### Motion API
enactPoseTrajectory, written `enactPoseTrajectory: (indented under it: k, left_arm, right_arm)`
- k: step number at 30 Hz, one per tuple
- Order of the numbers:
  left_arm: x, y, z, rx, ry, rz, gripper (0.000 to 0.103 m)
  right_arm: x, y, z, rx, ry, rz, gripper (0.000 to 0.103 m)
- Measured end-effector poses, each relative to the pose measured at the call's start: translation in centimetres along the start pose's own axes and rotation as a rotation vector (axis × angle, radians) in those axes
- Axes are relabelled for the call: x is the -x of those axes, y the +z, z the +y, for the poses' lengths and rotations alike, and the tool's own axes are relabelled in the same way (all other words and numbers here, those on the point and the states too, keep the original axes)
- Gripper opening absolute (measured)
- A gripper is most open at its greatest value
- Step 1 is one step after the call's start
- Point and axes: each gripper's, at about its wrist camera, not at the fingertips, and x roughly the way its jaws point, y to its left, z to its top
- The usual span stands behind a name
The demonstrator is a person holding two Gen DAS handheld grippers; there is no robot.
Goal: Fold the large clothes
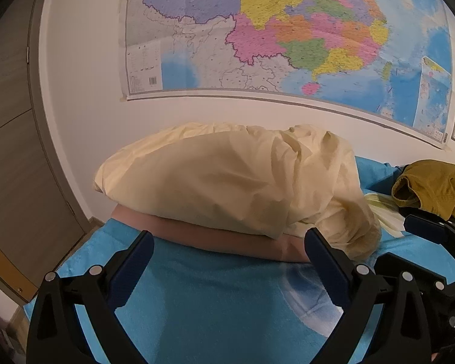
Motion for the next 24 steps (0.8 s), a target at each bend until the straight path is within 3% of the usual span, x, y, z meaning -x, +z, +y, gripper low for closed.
enactPoseTrajectory:
  k: [24]
  left_arm:
    - [1.1, -0.8, -0.7, 0.0, 0.016, -0.005, 0.096]
  right_arm:
    - [1.5, -1.0, -0.1, -0.02, -0.003, -0.015, 0.097]
